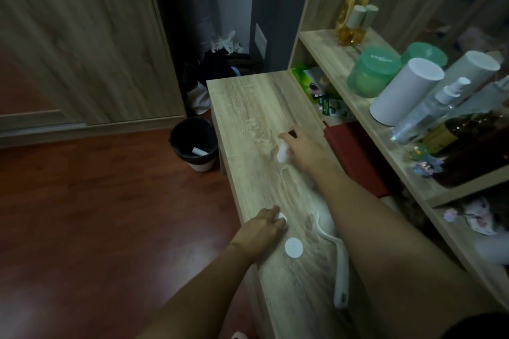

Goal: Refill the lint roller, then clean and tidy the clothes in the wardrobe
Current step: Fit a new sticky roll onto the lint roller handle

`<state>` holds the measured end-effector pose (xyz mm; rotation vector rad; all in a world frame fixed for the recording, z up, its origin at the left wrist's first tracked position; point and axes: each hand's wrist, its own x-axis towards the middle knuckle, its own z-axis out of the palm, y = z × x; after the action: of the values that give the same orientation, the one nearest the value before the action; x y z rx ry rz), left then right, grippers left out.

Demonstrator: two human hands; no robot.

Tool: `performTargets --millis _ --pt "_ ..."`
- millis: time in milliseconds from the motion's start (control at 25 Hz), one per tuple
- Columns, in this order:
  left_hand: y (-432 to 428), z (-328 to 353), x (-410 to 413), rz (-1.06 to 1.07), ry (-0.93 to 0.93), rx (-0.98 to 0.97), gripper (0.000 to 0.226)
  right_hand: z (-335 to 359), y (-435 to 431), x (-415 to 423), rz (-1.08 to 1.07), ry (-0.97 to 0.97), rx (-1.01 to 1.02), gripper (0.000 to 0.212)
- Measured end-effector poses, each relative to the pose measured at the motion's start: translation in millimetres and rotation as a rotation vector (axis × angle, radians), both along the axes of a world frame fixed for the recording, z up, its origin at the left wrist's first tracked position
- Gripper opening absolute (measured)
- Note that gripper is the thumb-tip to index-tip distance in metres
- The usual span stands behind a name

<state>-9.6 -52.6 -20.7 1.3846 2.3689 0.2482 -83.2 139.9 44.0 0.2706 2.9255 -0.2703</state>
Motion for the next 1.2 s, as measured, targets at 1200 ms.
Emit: performTargets --millis 1200 --pt "-5.0 127.9 42.2 0.493 -1.001 0.936 0.016 42.0 -63.7 240.1 -0.741 0.569 -1.51 0.033"
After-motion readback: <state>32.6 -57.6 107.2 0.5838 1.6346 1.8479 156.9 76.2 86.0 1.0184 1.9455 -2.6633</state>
